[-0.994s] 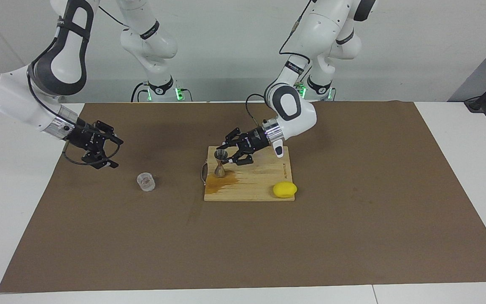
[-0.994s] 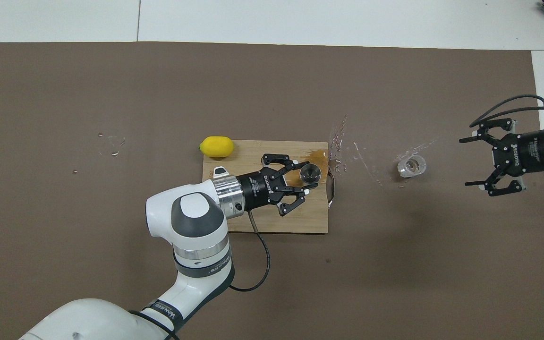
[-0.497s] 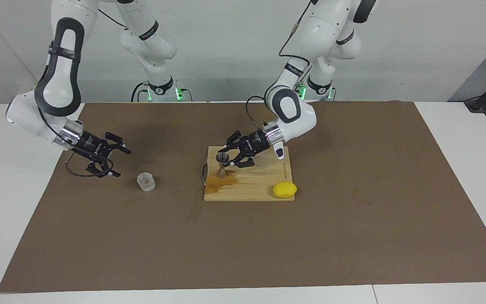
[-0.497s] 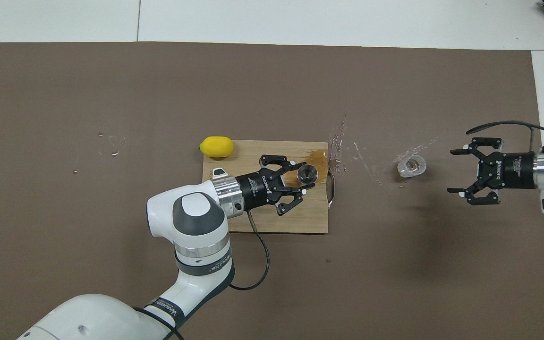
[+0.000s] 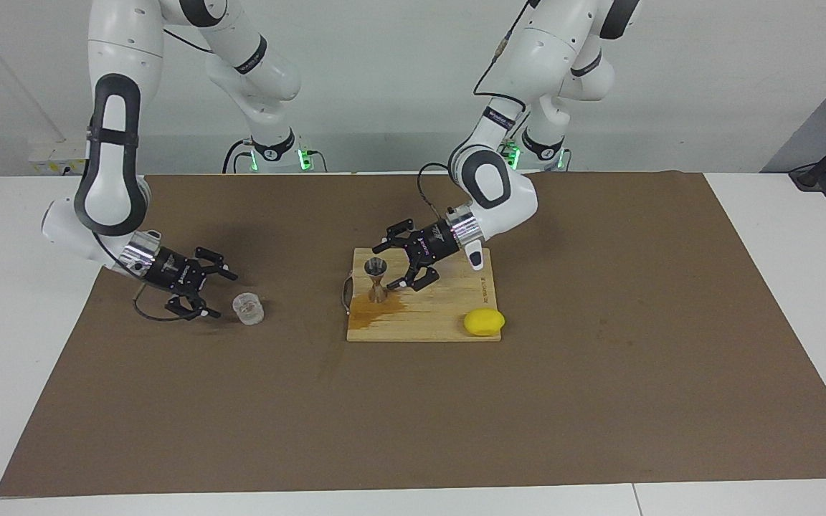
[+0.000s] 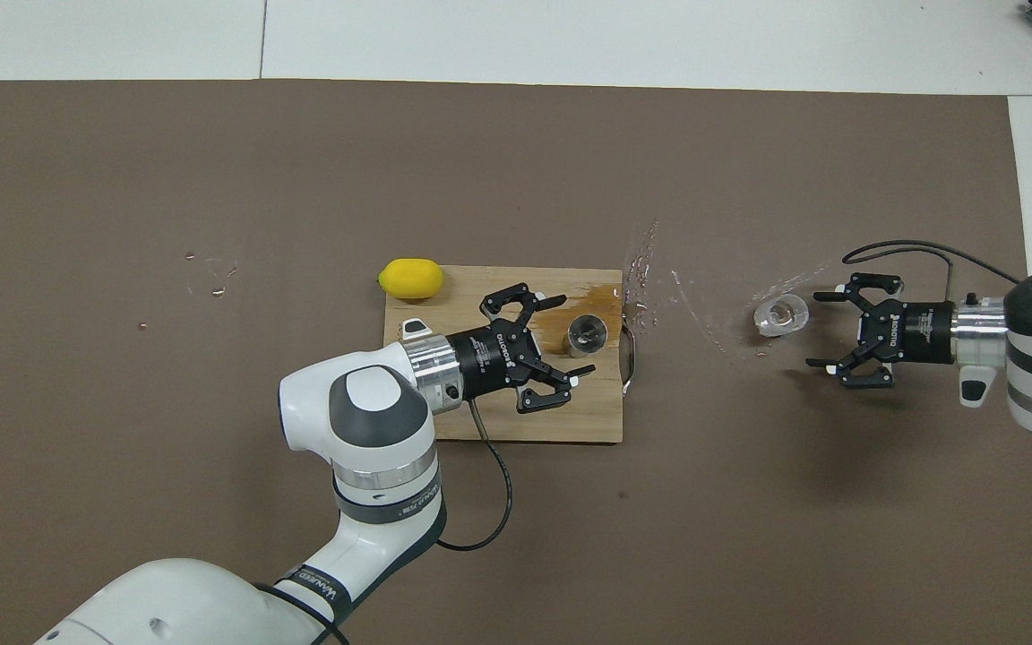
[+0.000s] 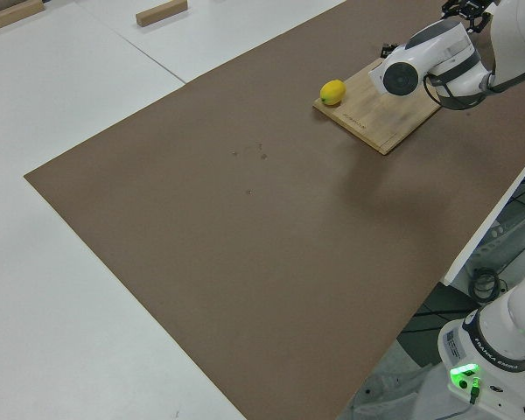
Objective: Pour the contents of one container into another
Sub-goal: 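Set the metal cup on the board while the right gripper reaches the glass, then lift the clear glass with the right gripper while the left gripper withdraws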
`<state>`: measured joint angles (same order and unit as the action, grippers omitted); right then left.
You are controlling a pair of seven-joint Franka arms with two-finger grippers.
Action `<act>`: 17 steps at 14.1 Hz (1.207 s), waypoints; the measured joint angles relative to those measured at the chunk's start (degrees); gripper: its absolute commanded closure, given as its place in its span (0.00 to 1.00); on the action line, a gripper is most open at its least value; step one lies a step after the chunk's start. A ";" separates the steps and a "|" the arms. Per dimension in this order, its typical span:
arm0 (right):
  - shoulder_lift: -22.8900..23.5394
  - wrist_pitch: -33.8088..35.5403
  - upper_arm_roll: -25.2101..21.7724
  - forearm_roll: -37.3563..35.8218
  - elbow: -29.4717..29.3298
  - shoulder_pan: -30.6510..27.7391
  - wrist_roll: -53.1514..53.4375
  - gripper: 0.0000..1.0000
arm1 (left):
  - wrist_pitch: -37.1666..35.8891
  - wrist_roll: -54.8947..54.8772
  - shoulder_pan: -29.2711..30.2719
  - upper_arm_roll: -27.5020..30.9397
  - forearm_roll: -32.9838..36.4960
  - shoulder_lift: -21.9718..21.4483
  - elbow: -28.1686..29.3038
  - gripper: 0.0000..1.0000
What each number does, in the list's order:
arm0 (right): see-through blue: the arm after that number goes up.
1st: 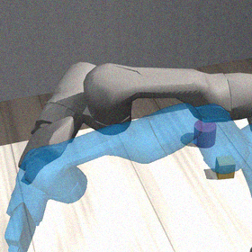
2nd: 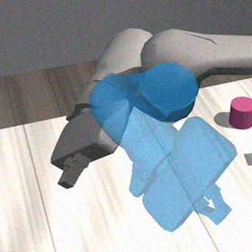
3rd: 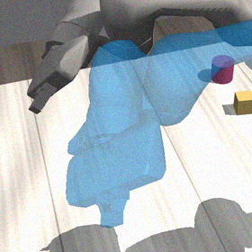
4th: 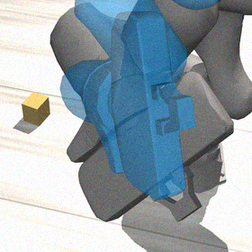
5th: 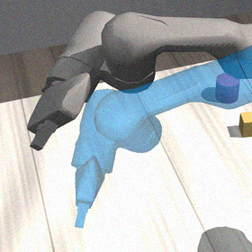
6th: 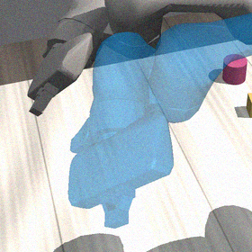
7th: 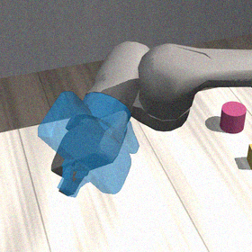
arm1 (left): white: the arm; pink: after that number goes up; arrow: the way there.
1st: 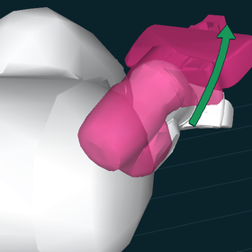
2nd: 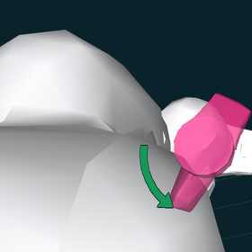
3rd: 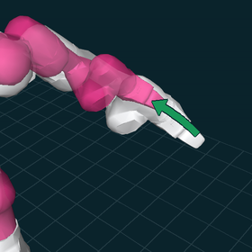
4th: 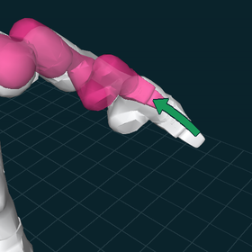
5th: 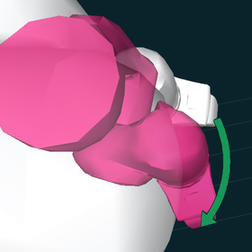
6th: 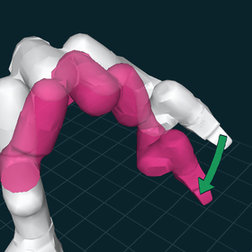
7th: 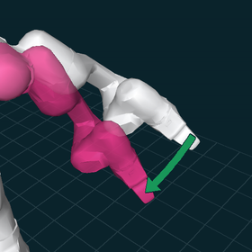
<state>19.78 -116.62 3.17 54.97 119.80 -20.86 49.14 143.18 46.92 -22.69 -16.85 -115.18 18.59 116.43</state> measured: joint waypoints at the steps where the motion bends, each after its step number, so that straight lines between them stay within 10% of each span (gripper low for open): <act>1: 0.28 -0.49 0.09 0.08 0.00 0.16 -0.06 0.01 | 0.02 0.00 -0.21 0.00 0.00 0.00 -0.01 0.00; 11: 0.20 -3.56 0.38 5.80 0.99 4.12 -0.06 0.05 | 0.27 -0.05 -0.62 0.25 -0.08 -1.15 -2.86 0.00; 17: 0.20 -3.77 0.25 5.90 1.17 4.66 -0.35 0.99 | 11.18 0.06 2.67 1.43 11.19 -10.70 -3.16 0.00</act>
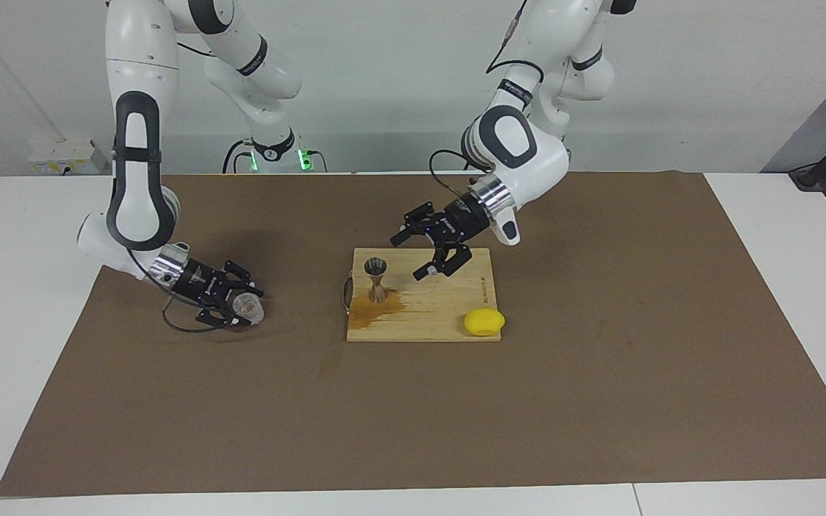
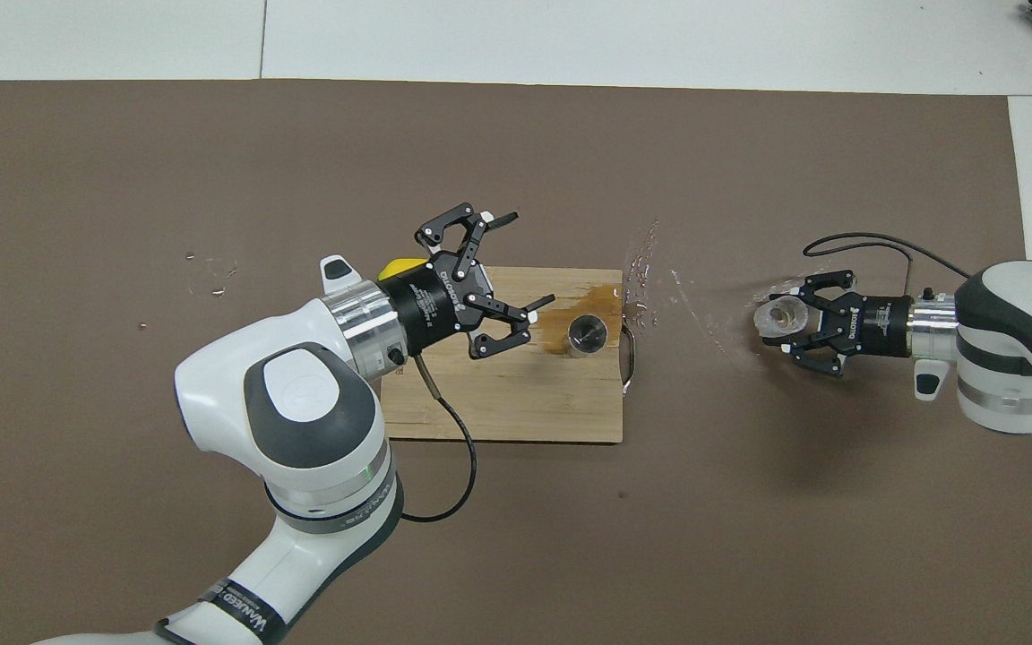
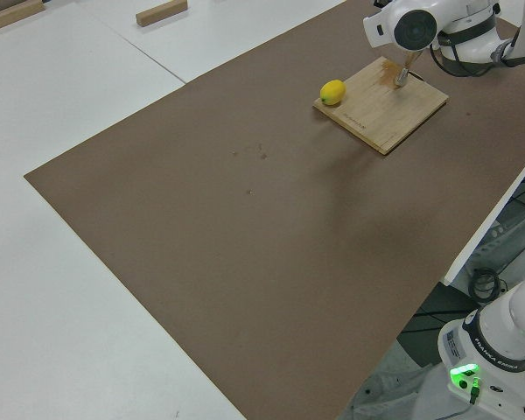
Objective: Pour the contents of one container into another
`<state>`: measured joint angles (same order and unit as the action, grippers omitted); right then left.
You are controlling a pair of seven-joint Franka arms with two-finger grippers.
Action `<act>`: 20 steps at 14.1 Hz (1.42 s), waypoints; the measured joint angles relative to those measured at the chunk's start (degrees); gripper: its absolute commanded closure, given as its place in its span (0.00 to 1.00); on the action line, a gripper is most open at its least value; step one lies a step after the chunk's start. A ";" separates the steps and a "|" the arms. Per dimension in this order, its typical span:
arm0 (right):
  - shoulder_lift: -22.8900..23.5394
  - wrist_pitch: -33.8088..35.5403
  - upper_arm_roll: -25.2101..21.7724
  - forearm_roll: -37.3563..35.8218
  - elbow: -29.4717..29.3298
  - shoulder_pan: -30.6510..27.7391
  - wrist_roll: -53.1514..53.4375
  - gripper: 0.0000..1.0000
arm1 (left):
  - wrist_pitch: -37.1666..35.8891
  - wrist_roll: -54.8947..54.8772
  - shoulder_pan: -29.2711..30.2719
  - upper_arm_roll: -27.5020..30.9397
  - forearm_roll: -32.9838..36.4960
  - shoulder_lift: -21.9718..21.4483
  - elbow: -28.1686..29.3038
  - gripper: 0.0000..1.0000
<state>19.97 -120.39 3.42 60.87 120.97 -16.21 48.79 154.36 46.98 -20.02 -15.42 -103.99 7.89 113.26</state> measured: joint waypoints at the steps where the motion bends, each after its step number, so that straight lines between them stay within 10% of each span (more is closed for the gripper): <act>1: -0.02 0.00 -0.03 0.07 -0.01 -0.04 0.00 1.00 | 1.29 -0.02 1.03 0.25 4.48 -0.81 -0.01 0.00; 10: -6.42 -2.46 0.08 0.18 -0.33 6.38 6.72 1.00 | 1.42 4.13 16.94 1.10 49.80 -5.67 -4.60 0.00; 20: -10.18 -14.56 0.20 -7.86 -1.12 24.09 23.68 1.00 | -24.67 -1.19 24.20 1.00 91.91 -9.46 -4.61 0.00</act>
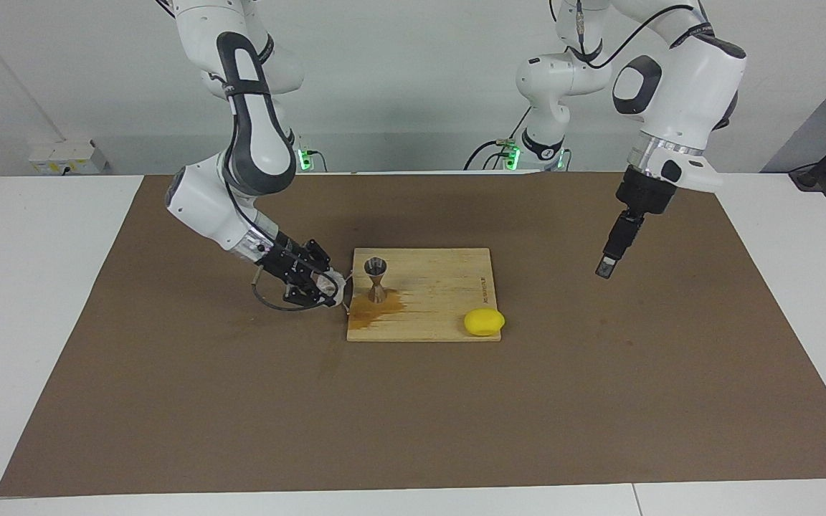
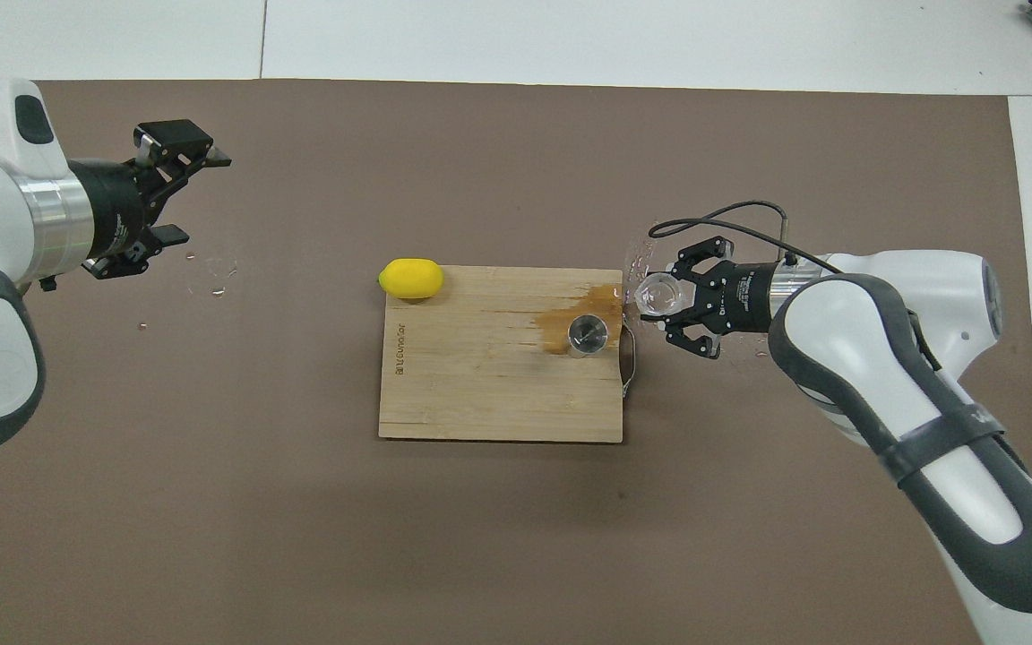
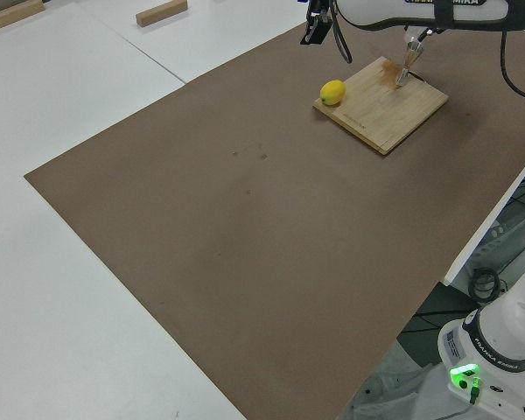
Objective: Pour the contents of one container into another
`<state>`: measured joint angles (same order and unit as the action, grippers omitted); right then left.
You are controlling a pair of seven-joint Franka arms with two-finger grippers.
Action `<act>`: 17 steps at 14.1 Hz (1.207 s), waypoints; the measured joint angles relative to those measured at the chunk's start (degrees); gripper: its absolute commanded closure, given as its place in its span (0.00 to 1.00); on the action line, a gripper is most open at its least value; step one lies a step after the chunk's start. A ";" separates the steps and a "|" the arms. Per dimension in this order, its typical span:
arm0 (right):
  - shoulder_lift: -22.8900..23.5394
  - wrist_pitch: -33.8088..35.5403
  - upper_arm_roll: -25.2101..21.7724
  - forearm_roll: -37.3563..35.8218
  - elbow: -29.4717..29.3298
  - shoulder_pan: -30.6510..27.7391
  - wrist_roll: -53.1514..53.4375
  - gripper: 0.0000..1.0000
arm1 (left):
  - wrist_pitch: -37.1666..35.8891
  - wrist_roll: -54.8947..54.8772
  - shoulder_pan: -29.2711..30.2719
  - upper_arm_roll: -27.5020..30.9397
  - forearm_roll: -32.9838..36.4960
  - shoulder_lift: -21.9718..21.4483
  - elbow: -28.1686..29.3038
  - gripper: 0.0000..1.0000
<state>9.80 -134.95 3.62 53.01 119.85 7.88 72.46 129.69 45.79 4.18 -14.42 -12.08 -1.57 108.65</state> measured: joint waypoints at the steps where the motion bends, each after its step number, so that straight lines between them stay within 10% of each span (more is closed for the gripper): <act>1: -0.13 -0.37 0.00 -2.57 -0.51 0.67 2.12 1.00 | -3.43 -4.89 0.16 0.10 0.86 -0.37 0.00 0.00; 17: -2.82 -0.42 0.03 -23.81 -2.56 6.46 7.62 1.00 | -41.42 -44.20 -3.79 10.48 10.86 -0.55 -14.37 0.00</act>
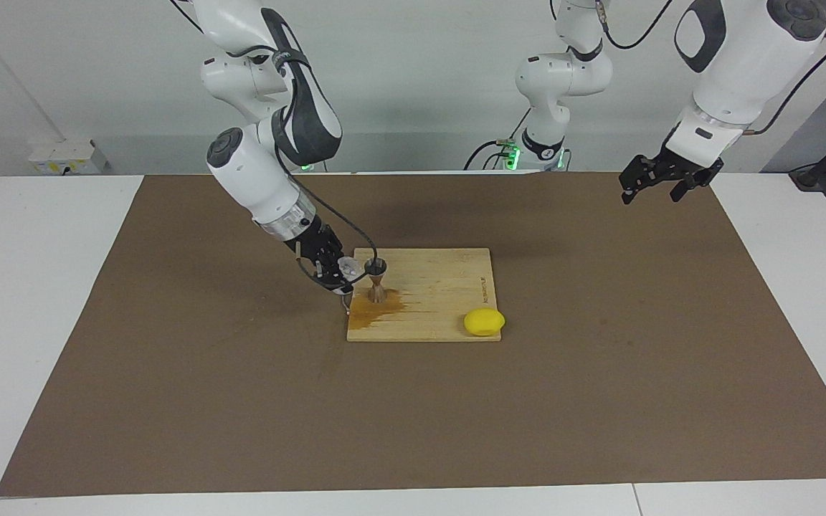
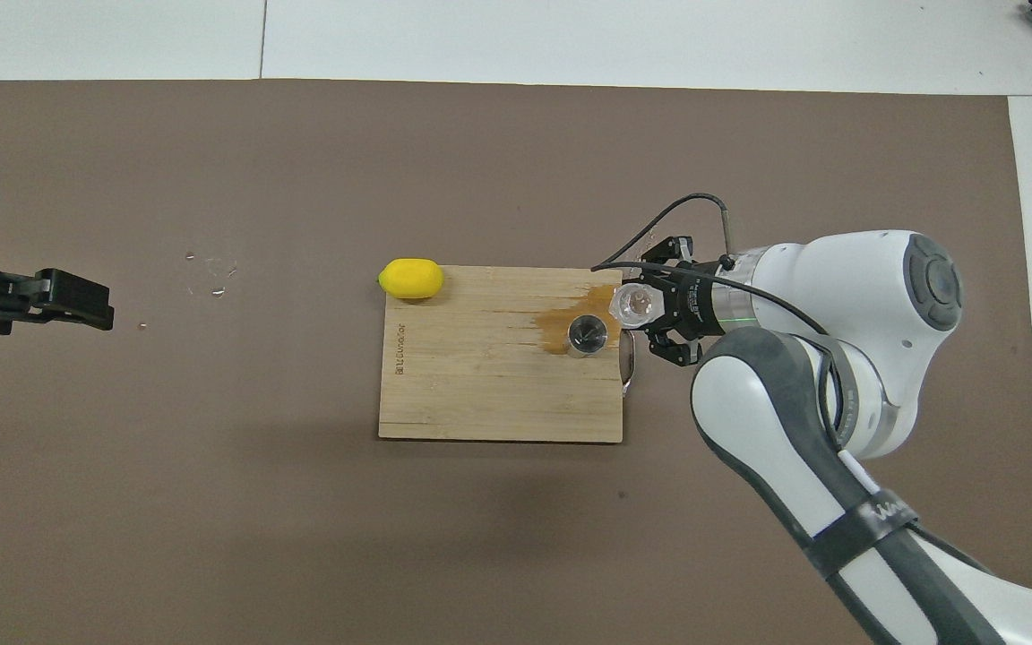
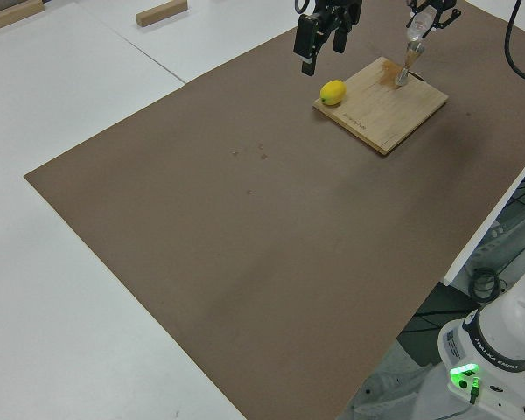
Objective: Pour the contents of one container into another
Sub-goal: 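Tilt the clear glass with the right gripper to pour into the metal cup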
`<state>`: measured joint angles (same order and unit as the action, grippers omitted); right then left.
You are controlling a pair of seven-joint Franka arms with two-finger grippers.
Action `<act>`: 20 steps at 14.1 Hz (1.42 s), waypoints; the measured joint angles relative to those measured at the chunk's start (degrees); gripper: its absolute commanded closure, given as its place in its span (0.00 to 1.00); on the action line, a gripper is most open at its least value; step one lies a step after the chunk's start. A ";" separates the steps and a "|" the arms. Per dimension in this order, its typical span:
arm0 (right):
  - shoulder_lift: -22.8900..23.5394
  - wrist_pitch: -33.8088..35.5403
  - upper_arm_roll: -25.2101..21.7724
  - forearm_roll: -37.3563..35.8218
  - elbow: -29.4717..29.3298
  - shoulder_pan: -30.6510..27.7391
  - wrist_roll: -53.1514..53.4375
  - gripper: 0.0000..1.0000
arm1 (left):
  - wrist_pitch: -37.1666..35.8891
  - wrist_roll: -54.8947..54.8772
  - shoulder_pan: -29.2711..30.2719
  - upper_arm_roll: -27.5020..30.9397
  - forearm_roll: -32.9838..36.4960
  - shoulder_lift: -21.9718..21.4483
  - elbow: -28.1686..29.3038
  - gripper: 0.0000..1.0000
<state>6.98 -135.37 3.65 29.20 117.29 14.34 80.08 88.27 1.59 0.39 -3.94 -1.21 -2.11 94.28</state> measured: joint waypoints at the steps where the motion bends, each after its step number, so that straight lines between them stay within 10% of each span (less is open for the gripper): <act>1: 0.00 0.00 0.00 -1.61 0.00 0.46 0.19 1.00 | -1.28 -0.26 0.06 -0.40 0.00 0.07 -1.61 0.00; 20: -1.69 0.28 0.24 -31.50 -1.46 6.89 7.00 1.00 | -2.50 -7.06 -0.60 2.18 -0.01 -0.33 -3.03 0.00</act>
<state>5.29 -135.10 3.89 -2.30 115.83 21.23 87.08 85.78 -5.46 -0.20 -1.76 -1.22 -2.44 91.25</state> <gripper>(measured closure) 0.493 0.000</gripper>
